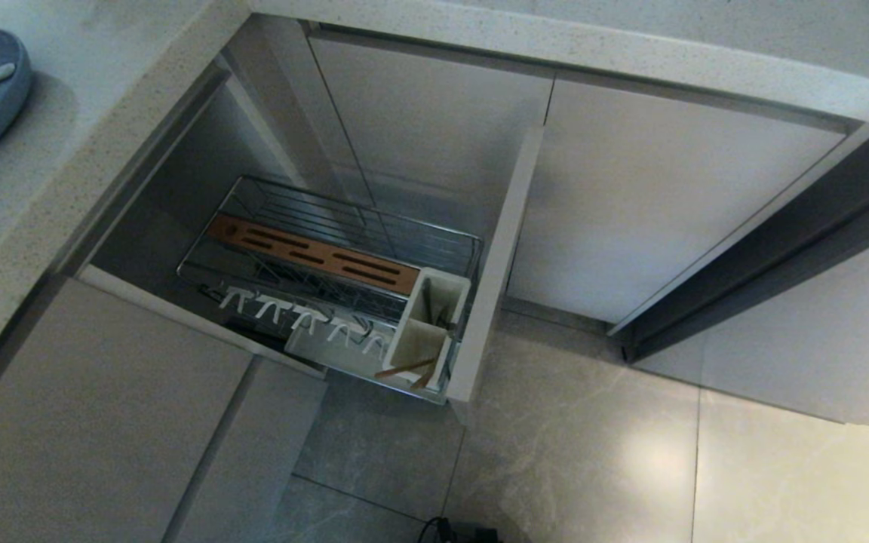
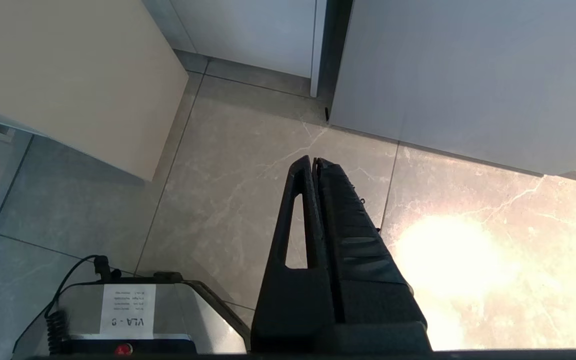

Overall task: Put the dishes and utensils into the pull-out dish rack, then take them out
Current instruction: Take the chopsticks out of the cupboard

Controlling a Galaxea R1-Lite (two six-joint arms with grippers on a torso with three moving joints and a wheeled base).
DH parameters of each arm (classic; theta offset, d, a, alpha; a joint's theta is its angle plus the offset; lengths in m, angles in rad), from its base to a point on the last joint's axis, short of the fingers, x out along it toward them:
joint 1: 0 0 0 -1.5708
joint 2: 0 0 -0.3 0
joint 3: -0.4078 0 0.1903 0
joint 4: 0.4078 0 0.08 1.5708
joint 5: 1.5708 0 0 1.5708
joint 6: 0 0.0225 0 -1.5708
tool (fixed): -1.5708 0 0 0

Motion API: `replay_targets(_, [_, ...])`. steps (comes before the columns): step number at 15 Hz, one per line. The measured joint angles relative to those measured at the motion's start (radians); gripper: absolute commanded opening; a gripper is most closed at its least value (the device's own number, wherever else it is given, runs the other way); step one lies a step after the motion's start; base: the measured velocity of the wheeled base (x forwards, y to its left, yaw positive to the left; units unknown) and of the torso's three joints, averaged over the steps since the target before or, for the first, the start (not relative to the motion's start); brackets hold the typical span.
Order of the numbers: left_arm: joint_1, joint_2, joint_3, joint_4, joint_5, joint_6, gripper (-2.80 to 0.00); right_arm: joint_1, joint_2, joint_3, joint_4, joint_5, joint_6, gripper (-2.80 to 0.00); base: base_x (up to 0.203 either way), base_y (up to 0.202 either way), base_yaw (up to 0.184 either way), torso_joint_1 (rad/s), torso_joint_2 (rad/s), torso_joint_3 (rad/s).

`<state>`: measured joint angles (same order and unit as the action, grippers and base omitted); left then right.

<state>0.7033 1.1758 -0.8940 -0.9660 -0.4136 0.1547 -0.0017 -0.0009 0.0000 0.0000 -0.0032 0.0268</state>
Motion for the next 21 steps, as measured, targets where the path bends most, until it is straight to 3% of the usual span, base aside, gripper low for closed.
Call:
replay_targets(14, [0.029,0.085,0.044,-0.063,0.016,-0.123,-2.8,0.0,0.0,0.0,0.0,0.0,0.0,-2.8,0.0,0.0,0.0,0.0,0.0,0.0])
replay_targets(21, [0.03,0.095,0.058,-0.053,0.102,-0.164,-2.8,0.0,0.0,0.0,0.0,0.0,0.0,-2.8,0.0,0.0,0.0,0.0,0.0,0.0])
